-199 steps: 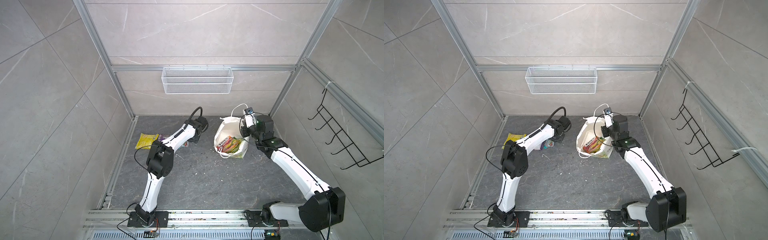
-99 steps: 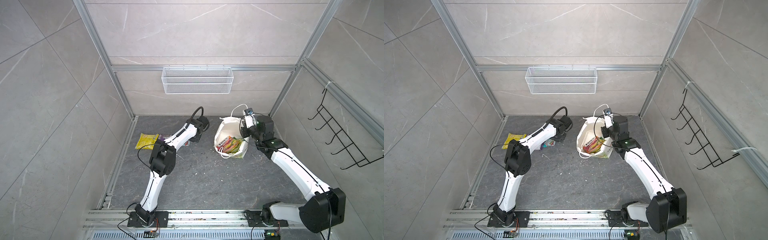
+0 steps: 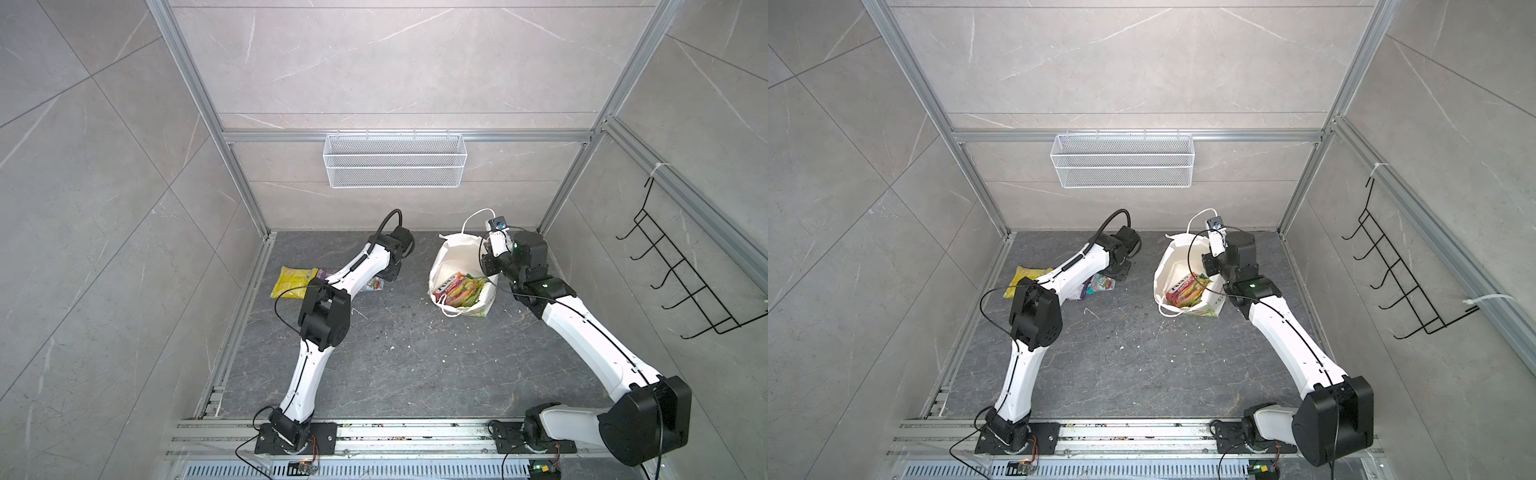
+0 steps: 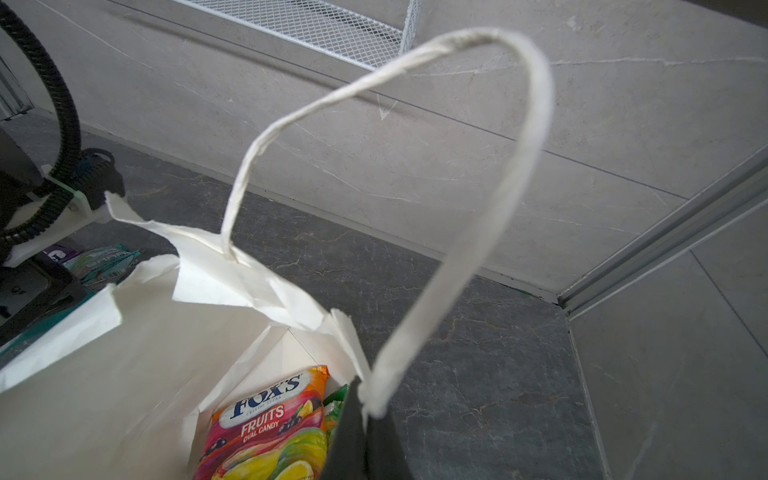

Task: Take the snacks out of the paper bag
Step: 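Carry the teal packet beside the purple packet with the left gripper, then lower the teal packet to the table and open the left gripper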

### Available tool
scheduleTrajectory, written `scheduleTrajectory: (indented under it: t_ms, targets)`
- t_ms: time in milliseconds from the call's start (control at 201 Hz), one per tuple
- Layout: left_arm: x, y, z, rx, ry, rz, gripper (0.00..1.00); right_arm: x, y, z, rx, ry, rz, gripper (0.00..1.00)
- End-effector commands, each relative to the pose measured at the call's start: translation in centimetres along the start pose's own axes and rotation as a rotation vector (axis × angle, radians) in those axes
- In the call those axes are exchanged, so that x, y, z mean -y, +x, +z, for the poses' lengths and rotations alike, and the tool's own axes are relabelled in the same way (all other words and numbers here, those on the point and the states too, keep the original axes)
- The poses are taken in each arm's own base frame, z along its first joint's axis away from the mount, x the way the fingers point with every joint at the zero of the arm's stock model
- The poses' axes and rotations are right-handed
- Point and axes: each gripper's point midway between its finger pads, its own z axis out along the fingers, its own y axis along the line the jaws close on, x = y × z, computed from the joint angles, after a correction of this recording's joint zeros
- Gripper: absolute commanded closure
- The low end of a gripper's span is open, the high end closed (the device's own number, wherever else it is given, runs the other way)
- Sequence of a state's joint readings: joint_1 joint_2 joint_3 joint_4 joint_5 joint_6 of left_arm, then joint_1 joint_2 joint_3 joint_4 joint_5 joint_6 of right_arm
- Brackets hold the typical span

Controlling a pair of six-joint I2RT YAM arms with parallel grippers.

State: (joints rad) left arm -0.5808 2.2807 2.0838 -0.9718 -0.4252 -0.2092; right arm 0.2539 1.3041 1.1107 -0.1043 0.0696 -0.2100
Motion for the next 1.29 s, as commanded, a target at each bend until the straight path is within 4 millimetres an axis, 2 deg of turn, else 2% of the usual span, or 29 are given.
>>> scheduleTrajectory:
  t_ms: [0, 179, 254, 289, 398, 523, 582, 632, 786, 931, 950, 960, 975, 1115, 1289]
  targets:
    - [-0.3, -2.3, -1.9, 0.081, 0.039, -0.038, 0.49, 0.4, -3.2, -1.4, 0.123, 0.003, 0.006, 1.0]
    - [-0.4, -3.8, -3.9, 0.136, 0.095, -0.05, 0.48, 0.4, -3.2, -1.3, 0.118, 0.0, 0.006, 1.0]
    - [-0.9, -4.6, -5.3, 0.178, 0.108, -0.066, 0.47, 0.4, -3.2, -1.3, 0.117, 0.0, 0.006, 1.0]
    - [-1.0, -5.0, -6.0, 0.199, 0.122, -0.071, 0.42, 0.3, -3.3, -1.3, 0.118, 0.0, 0.007, 1.0]
    - [-1.6, -6.2, -7.8, 0.253, 0.163, -0.093, 0.41, 0.4, -3.3, -1.3, 0.119, 0.0, 0.008, 1.0]
    - [-2.6, -7.3, -7.7, 0.289, 0.216, -0.136, 0.4, 0.2, -3.4, -1.4, 0.121, -0.008, 0.016, 1.0]
    - [-2.7, -8.0, -6.8, 0.311, 0.222, -0.136, 0.39, 0.1, -3.4, -1.4, 0.122, -0.017, 0.021, 1.0]
    - [-2.7, -8.2, -5.5, 0.315, 0.242, -0.144, 0.32, 0.0, -3.4, -1.5, 0.123, -0.022, 0.027, 1.0]
    - [-2.7, -8.2, -1.3, 0.258, 0.312, -0.18, 0.3, -0.3, -3.4, -1.6, 0.124, -0.042, 0.045, 1.0]
    - [-2.6, -8.6, 1.6, 0.244, 0.308, -0.179, 0.3, -0.6, -3.1, -1.5, 0.117, -0.056, 0.057, 1.0]
    - [-2.7, -8.8, 1.4, 0.249, 0.304, -0.18, 0.3, -0.6, -3.1, -1.5, 0.116, -0.058, 0.057, 1.0]
    - [-2.4, -8.5, 2.6, 0.229, 0.299, -0.174, 0.3, -0.6, -3.1, -1.5, 0.116, -0.059, 0.058, 1.0]
    - [-2.2, -8.4, 3.2, 0.222, 0.294, -0.17, 0.3, -0.6, -3.1, -1.5, 0.116, -0.058, 0.06, 1.0]
    - [-1.5, -8.1, 6.0, 0.188, 0.289, -0.155, 0.3, -0.7, -3.0, -1.4, 0.115, -0.063, 0.068, 1.0]
    - [-0.8, -7.0, 8.1, 0.14, 0.283, -0.154, 0.3, -0.9, -2.8, -1.3, 0.111, -0.069, 0.069, 1.0]
